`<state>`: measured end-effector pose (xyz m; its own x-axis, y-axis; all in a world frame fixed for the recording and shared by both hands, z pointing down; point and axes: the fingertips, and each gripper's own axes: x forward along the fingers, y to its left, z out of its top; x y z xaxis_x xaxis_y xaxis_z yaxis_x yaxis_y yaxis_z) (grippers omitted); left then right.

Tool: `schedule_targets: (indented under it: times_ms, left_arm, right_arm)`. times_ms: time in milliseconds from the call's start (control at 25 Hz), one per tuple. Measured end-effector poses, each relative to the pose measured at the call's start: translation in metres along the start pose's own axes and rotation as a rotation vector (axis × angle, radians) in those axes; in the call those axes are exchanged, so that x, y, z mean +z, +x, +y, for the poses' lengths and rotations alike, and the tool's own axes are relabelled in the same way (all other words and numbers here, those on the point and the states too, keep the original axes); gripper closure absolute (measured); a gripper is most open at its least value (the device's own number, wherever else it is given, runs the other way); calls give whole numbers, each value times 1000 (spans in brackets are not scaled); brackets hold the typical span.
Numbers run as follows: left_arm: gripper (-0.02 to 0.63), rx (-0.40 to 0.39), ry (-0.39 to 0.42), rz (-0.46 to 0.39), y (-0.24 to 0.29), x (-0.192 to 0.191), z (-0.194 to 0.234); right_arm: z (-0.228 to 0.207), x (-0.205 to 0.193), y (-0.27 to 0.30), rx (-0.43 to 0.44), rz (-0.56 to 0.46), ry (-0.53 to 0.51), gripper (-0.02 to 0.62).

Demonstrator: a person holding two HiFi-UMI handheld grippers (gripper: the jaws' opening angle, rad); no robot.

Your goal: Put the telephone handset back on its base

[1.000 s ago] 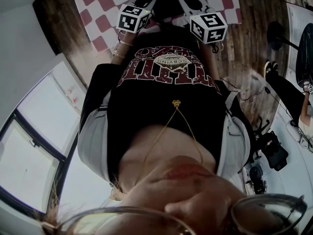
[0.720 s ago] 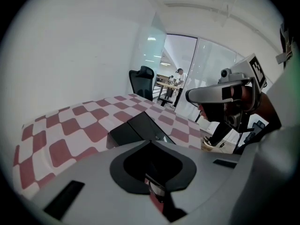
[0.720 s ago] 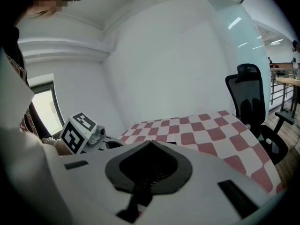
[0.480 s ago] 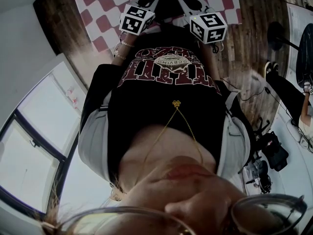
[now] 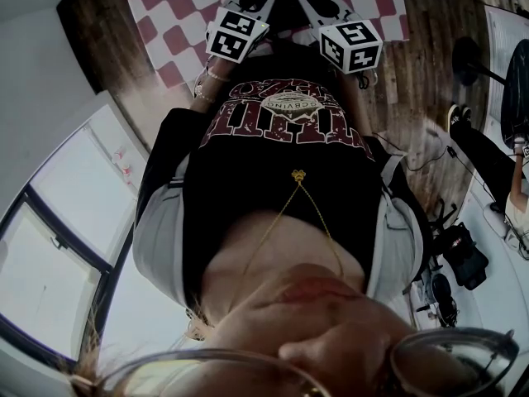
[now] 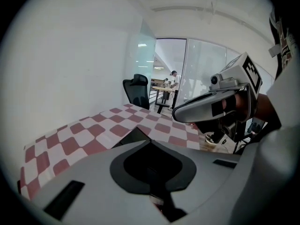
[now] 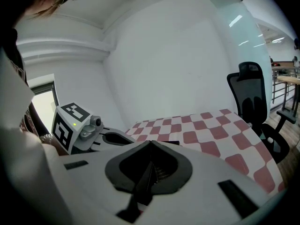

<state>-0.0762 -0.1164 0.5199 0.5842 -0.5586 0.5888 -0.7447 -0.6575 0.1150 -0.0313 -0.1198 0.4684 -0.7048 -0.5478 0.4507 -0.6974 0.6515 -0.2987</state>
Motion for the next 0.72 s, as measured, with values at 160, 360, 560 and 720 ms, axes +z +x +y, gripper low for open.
schedule_targets:
  times_ms: [160, 360, 560, 720]
  left_arm:
    - [595, -5, 2, -28, -2, 12, -1]
    - [595, 1, 17, -64, -7, 27, -5]
    - [595, 3, 22, -107, -14, 43, -9]
    - [595, 4, 28, -141, -21, 58, -9]
  right_arm:
    - [0, 4, 1, 5, -10, 9, 574]
    - [0, 9, 0, 1, -24, 10, 574]
    - [5, 19, -2, 7, -57, 11, 574]
    - [8, 33, -3, 16, -87, 10, 574]
